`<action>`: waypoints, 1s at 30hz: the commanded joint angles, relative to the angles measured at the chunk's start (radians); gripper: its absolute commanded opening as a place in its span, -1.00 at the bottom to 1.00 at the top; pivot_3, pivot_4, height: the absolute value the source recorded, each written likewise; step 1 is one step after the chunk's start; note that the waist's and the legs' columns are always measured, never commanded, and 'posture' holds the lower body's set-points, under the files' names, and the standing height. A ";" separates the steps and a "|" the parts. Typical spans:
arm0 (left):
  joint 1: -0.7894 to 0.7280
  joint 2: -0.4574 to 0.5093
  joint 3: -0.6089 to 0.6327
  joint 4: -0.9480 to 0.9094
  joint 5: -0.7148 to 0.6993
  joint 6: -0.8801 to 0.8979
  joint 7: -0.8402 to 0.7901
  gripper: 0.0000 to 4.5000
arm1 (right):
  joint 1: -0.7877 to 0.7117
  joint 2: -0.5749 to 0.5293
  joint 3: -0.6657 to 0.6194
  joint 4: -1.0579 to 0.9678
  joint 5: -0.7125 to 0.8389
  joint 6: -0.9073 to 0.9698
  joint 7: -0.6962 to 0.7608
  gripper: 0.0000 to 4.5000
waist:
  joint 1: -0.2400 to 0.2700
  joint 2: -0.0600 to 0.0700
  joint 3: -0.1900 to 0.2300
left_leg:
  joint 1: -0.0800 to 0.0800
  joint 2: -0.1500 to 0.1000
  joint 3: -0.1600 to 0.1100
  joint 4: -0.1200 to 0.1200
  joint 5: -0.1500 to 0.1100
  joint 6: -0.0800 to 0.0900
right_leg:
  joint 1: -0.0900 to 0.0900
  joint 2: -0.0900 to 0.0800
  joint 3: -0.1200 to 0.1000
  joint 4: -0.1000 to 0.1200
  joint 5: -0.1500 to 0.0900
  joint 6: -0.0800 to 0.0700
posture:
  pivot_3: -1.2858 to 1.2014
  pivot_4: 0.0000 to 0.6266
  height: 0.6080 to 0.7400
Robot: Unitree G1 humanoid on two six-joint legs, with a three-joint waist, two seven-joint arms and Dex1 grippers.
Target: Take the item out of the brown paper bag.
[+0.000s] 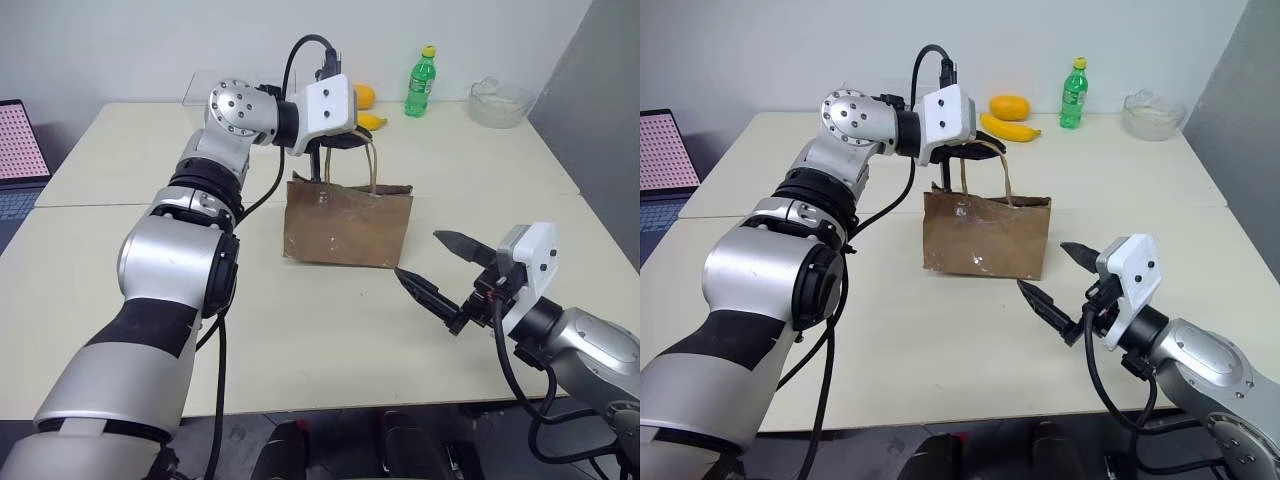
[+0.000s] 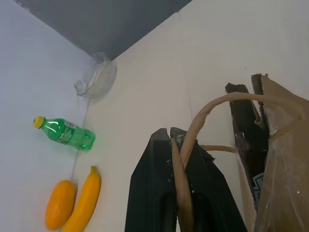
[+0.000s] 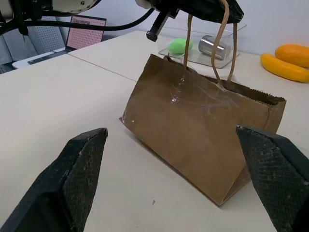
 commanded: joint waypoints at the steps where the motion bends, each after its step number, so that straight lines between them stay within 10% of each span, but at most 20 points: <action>1: -0.022 0.020 0.012 -0.020 -0.022 -0.002 -0.037 -0.75 | -0.016 -0.004 -0.005 -0.044 0.004 -0.017 0.006 1.00 | 0.000 0.000 0.000 | 0.000 0.000 0.000 0.000 0.000 0.000 | 0.000 0.000 0.000 0.000 0.000 0.000 | 0.03 -0.52 1.00; 11: -0.001 0.064 0.053 -0.048 -0.106 0.070 -0.261 0.63 | -0.031 -0.002 0.012 -0.030 -0.002 -0.015 0.022 1.00 | -0.002 0.000 0.000 | 0.000 0.000 0.000 0.000 0.000 0.000 | 0.000 0.000 0.000 0.000 0.000 0.000 | 0.03 -0.52 1.00; 30: 0.297 0.235 0.170 -0.452 -0.359 0.480 -0.363 0.63 | -0.041 0.015 0.042 0.008 -0.045 -0.026 0.076 1.00 | -0.021 0.001 -0.001 | 0.002 0.001 0.000 0.002 0.000 0.000 | 0.000 0.000 0.001 0.006 0.000 0.000 | 0.03 -0.52 1.00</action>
